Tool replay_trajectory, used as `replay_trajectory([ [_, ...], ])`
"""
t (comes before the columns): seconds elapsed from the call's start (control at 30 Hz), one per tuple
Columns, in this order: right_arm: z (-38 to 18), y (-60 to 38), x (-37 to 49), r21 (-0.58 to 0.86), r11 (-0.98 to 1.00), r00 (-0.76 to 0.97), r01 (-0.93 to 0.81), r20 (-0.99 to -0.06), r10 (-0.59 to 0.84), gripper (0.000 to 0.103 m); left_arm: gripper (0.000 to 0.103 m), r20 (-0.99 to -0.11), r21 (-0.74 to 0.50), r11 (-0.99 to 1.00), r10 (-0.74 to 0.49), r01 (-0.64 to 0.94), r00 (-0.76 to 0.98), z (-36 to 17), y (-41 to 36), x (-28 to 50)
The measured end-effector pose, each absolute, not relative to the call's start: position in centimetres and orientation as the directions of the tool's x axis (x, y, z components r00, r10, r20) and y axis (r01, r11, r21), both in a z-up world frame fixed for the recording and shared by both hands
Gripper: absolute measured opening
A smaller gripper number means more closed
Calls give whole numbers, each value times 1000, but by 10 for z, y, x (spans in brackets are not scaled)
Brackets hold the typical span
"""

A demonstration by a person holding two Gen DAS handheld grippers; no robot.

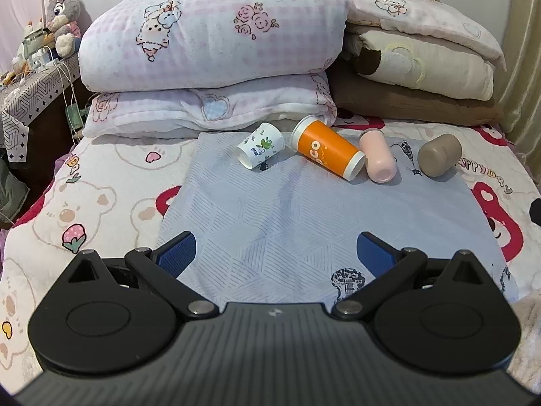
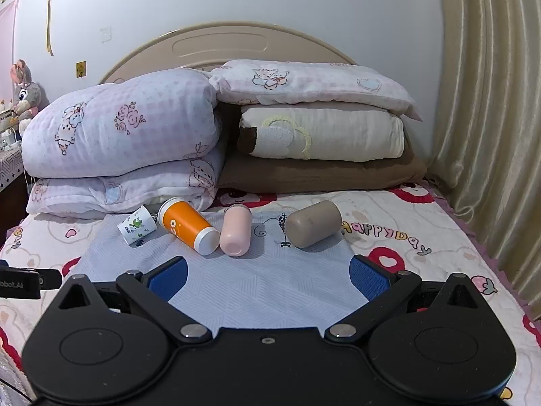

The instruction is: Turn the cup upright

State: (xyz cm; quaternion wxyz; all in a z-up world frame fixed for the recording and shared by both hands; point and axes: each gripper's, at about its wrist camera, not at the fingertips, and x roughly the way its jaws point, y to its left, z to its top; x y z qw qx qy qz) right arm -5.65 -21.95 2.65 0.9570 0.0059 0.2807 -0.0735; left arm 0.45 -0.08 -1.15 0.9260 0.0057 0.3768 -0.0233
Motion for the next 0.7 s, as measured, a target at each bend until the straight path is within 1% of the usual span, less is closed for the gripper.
replay_trajectory([
  [0.17,27,-221,-57,-17,989,834,146,-536,-133,103,103,-674,-21,999,-43,39,738,-12,1,3],
  [0.4,26,-218,-56,-28,989,829,146,-543,-138,103,103,-650,45,998,-2,41,760,-14,-5,1],
  [0.57,27,-219,-55,-29,989,827,143,-545,-135,103,103,-637,42,999,9,24,770,-20,-6,0],
  [0.7,26,-219,-55,-31,990,827,140,-545,-134,103,103,-636,46,998,-1,38,772,-23,-5,-1],
])
